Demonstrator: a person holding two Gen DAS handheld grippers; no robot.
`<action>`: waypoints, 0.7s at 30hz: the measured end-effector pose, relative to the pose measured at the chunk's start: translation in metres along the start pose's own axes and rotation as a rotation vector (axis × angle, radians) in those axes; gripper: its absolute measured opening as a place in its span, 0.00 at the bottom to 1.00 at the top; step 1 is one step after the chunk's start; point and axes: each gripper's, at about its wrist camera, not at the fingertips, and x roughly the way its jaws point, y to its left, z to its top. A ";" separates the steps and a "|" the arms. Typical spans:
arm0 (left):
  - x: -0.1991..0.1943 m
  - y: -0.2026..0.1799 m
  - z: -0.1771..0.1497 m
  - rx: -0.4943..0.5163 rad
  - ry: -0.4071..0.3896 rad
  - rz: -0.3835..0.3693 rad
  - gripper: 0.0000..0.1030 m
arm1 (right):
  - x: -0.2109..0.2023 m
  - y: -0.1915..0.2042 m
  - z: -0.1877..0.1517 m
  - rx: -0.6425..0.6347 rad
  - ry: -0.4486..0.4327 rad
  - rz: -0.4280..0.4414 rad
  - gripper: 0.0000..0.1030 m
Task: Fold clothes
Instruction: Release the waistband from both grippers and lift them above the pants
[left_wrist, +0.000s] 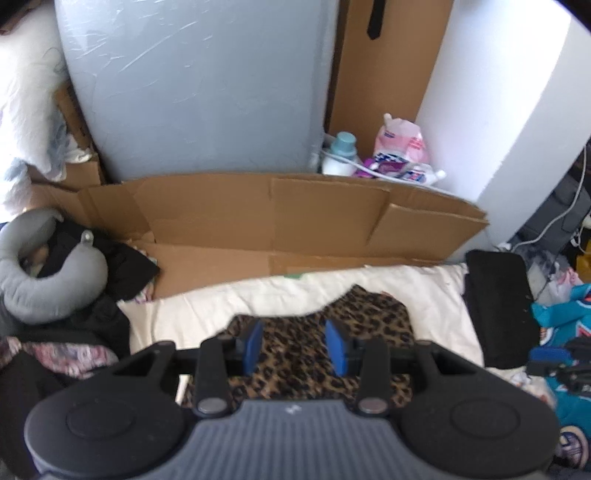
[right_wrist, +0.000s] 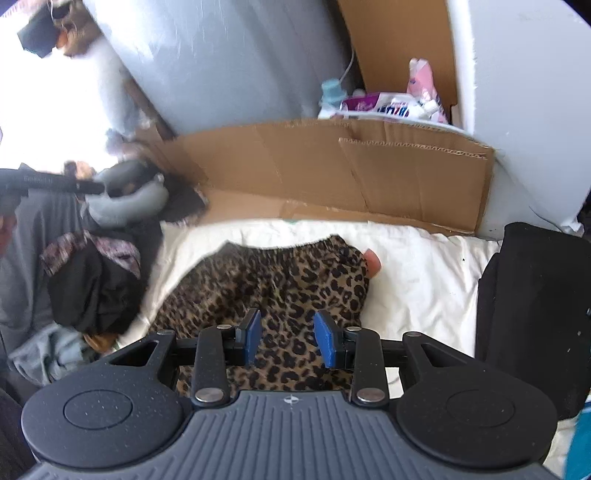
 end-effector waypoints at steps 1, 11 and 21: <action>-0.008 -0.007 -0.002 -0.009 -0.002 -0.010 0.42 | -0.001 0.002 -0.004 0.002 0.002 -0.002 0.38; -0.042 -0.051 -0.044 -0.047 -0.060 -0.071 0.50 | -0.013 0.005 -0.048 0.046 -0.059 -0.005 0.38; 0.003 -0.034 -0.124 -0.131 0.046 -0.137 0.50 | 0.028 -0.009 -0.109 -0.023 -0.092 -0.100 0.38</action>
